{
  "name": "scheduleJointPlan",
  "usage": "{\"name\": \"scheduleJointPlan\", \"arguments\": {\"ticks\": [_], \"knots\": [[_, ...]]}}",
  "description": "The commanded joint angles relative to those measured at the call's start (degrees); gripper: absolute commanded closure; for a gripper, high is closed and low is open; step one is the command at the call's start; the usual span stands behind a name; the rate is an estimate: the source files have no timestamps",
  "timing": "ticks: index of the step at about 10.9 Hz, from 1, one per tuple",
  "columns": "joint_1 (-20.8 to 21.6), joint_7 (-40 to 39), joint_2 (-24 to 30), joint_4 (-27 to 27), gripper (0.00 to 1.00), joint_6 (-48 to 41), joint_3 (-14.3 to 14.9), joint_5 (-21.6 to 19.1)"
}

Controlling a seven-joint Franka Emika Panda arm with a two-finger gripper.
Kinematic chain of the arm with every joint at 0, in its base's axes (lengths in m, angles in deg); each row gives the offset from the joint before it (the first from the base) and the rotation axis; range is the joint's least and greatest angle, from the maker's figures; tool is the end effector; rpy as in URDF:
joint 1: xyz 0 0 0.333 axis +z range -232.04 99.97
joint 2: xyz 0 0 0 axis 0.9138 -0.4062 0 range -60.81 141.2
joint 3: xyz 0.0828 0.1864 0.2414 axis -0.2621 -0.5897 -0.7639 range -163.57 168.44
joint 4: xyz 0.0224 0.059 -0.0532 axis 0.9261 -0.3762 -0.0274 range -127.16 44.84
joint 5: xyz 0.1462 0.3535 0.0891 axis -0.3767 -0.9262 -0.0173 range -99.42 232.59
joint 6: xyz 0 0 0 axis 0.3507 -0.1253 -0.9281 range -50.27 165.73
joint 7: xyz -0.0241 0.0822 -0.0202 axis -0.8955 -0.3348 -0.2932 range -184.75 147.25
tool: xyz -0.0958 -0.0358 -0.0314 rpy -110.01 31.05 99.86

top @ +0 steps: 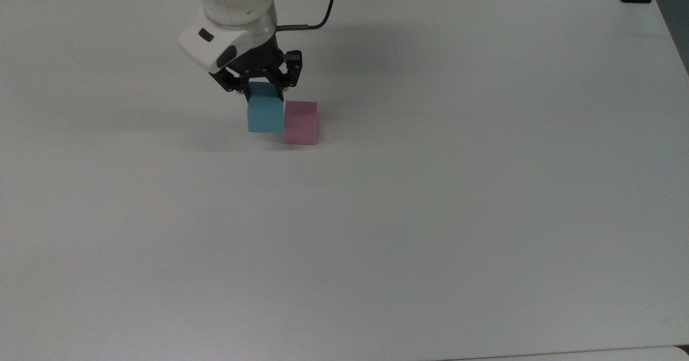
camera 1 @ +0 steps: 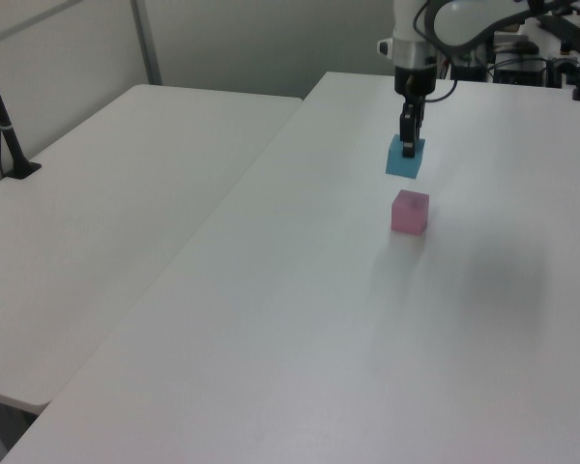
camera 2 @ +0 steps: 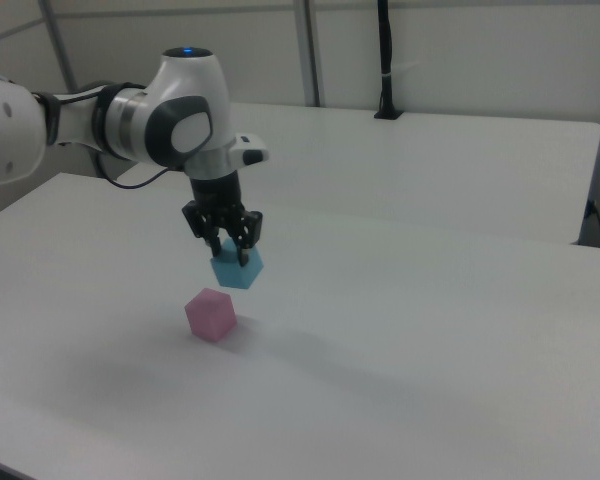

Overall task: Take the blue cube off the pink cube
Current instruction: 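Close the gripper on the blue cube and lift it off, then move the blue cube beside the pink cube and lower it to the table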

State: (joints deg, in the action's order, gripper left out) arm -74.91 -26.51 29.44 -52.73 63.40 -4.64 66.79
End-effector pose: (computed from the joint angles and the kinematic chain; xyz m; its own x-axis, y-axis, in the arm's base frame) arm 0.6147 -0.0236 0.4529 0.9947 0.1028 0.0100 0.1030 -0.9945 -0.0186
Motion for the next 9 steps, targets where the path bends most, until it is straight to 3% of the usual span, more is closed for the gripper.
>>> {"name": "scheduleJointPlan", "arguments": {"ticks": [1,5,8,9], "knots": [[-2.1,-2.7,-7.68,7.59,0.67,1.67,0.22,0.77],[-3.87,-8.41,-17.27,15.33,0.68,2.45,0.39,1.47],[-4.31,-8.33,-20.36,15.7,0.68,6.24,0.39,3.49],[-4.31,-8.24,-20.36,15.61,0.61,6.24,0.39,3.58]]}}
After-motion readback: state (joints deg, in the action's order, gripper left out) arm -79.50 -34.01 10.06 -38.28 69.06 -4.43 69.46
